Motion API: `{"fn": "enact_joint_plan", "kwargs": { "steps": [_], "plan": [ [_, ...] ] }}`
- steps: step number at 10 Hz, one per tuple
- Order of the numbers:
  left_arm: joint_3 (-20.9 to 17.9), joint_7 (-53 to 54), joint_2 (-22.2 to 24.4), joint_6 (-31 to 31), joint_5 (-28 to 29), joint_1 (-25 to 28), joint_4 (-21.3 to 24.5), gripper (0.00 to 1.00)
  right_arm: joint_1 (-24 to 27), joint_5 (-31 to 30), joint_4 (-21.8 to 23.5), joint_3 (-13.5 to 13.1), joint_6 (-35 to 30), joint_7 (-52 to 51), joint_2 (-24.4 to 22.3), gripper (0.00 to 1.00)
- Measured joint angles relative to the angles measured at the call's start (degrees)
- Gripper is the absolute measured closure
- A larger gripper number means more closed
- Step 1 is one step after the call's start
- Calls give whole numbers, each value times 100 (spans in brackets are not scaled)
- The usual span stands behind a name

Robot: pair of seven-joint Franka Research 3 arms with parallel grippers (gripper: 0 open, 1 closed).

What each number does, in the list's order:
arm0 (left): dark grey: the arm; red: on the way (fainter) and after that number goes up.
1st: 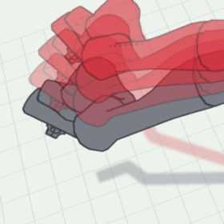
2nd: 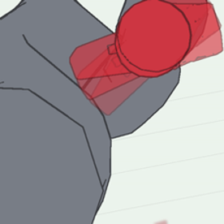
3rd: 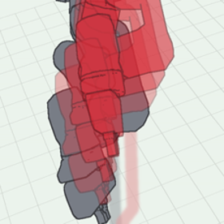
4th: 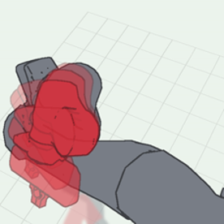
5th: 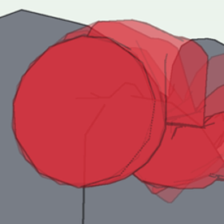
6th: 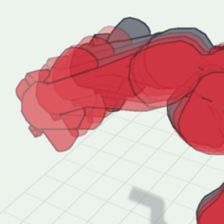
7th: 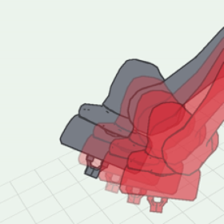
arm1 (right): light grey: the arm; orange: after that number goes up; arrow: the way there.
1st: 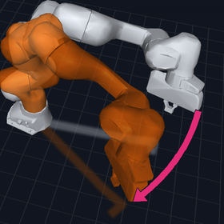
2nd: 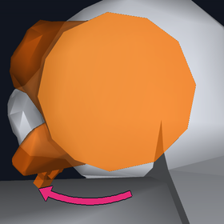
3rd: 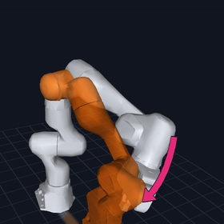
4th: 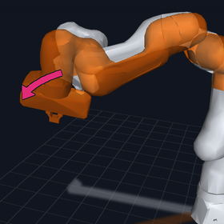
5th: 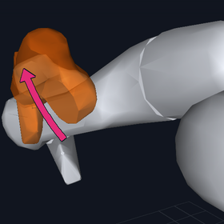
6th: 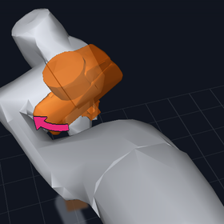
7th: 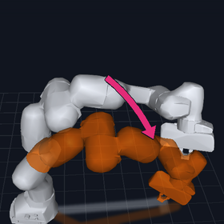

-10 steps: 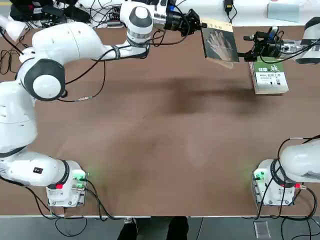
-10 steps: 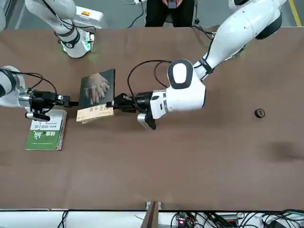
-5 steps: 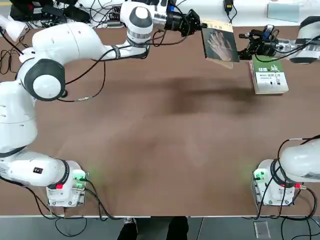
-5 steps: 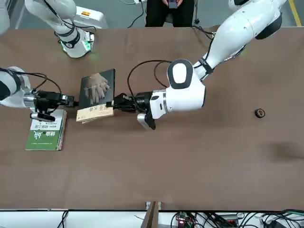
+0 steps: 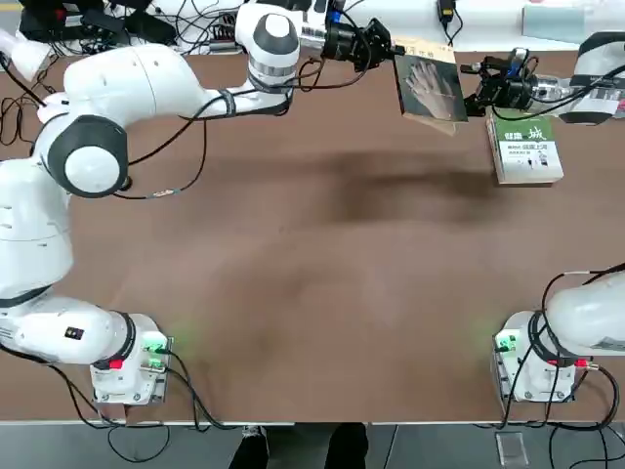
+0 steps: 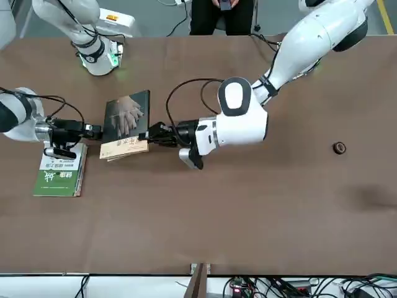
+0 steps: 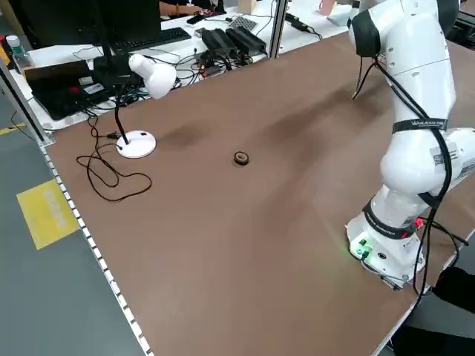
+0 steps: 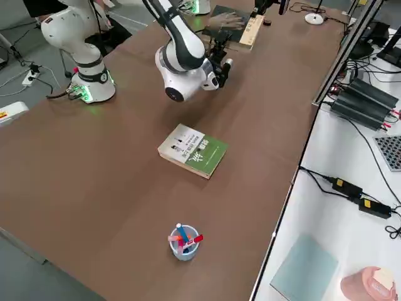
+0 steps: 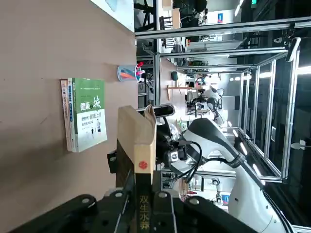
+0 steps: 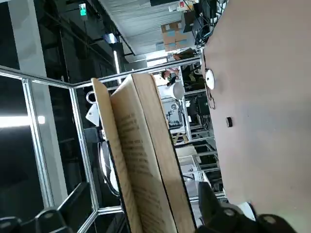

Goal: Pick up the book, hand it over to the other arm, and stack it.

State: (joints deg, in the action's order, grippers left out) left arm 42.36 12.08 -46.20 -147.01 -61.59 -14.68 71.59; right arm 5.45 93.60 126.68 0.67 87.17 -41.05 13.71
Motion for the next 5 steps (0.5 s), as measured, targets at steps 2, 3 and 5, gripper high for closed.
{"fn": "enact_joint_plan", "kwargs": {
  "steps": [2,3,5],
  "plan": [
    [0,0,-1,-4,0,-2,0,99,-45,82,0,16,0,0,15,13],
    [-1,0,-2,-4,0,-2,0,99,-62,88,0,22,1,0,17,27],
    [-1,0,-2,-4,0,-2,-3,99,-76,89,0,26,5,0,20,48]
  ]
}}
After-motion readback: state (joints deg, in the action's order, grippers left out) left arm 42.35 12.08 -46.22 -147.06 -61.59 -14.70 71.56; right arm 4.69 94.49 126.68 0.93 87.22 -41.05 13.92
